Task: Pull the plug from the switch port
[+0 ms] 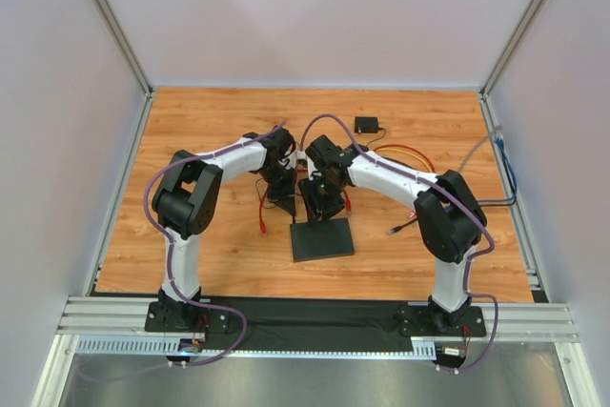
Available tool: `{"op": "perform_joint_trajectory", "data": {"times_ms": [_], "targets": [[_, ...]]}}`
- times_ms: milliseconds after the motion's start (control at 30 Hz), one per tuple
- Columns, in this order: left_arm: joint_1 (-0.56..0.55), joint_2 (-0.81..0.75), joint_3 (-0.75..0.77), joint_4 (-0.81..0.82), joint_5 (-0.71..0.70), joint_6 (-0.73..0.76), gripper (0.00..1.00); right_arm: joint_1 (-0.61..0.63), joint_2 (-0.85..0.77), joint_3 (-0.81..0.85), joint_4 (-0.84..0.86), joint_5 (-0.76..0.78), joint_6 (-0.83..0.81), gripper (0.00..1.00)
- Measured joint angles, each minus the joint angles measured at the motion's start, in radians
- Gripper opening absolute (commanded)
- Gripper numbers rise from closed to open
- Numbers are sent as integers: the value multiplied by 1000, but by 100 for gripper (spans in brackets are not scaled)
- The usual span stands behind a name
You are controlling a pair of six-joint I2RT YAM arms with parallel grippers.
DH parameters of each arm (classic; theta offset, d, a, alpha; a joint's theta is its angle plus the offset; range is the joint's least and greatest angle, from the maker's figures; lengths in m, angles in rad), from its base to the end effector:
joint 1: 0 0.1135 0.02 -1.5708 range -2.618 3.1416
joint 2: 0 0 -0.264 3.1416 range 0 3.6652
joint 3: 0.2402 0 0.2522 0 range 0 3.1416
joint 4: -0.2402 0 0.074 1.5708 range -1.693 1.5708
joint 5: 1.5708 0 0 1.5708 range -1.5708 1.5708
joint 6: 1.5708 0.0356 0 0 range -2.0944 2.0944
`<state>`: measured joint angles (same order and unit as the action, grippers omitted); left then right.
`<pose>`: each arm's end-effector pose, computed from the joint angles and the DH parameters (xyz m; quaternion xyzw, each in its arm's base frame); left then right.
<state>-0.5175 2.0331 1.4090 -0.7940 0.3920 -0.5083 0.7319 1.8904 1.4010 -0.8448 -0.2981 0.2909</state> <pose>0.3303 -0.2037 0.1497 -0.0194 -0.9779 0.2059 0.0301 0.2703 0.2568 0.1969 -0.2319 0.9544 0.1857 0.0296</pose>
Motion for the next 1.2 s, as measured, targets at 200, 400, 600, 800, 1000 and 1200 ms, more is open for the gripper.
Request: {"op": "perform_joint_trajectory", "data": {"times_ms": [200,400,600,800,1000,1200], "targets": [[0,0,-2,5,6,0,0,0,42,33,49,-35,-24,54],[4,0,-9,14,22,-1,0,-2,89,42,99,-111,-44,51],[10,0,-15,18,34,-3,0,-9,102,27,153,-168,-59,47],[11,0,-27,28,36,-4,0,-13,102,-12,222,-220,-57,43],[11,0,-39,37,38,-5,0,-14,99,-48,277,-249,-49,41],[11,0,-43,44,45,-6,0,-14,86,-93,323,-246,-36,42]]}}
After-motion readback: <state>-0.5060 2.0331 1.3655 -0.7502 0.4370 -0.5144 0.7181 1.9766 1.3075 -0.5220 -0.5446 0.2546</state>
